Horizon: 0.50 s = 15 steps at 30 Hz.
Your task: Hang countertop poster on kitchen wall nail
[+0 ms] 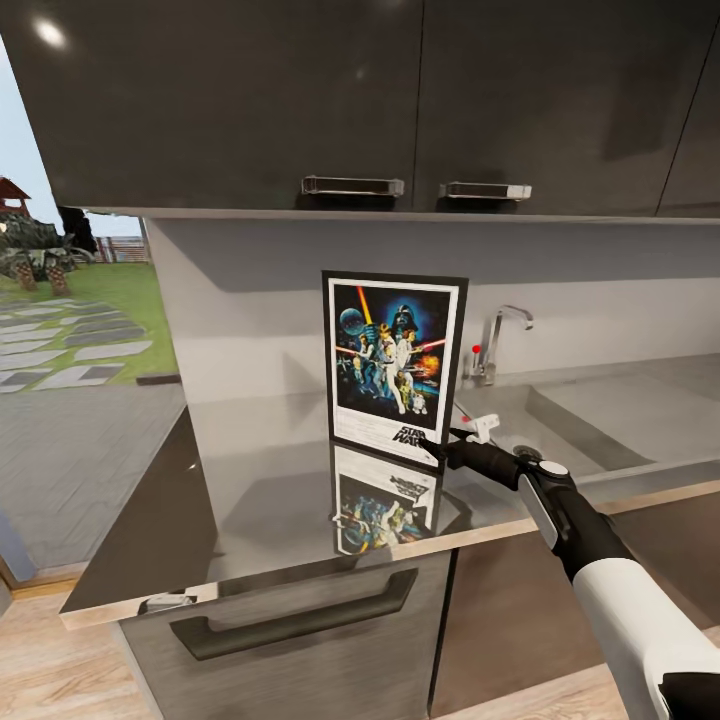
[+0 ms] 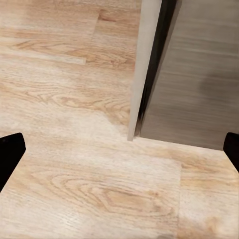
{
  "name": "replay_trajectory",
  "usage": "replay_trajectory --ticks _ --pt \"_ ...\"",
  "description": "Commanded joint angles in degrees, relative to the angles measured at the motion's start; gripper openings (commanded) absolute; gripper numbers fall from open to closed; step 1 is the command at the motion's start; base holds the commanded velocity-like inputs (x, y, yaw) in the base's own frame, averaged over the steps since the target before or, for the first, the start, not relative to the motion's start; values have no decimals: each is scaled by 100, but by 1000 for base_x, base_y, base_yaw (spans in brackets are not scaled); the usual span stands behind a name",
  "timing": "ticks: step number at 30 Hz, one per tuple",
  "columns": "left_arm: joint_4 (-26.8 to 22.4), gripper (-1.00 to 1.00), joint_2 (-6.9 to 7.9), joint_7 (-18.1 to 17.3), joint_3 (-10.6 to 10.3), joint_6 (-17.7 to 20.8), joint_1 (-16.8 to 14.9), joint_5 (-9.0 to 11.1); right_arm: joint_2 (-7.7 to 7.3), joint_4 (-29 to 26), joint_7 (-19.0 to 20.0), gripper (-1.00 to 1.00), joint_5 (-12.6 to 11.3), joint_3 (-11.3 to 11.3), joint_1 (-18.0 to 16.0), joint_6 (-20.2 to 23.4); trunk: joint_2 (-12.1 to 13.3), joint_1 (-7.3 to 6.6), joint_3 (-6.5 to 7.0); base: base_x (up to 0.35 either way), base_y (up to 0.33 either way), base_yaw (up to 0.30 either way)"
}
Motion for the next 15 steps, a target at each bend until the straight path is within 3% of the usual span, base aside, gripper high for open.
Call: replay_trajectory --ticks 1,15 --pt "-2 100 -3 -34 16 -10 -1 -2 -6 -5 0 -100 -60 14 -3 54 -3 0 -5 0 0 0" --pt "-1 100 -3 -34 16 -10 -1 -2 -7 -5 0 -100 -68 14 -3 57 -3 0 -5 0 0 0"
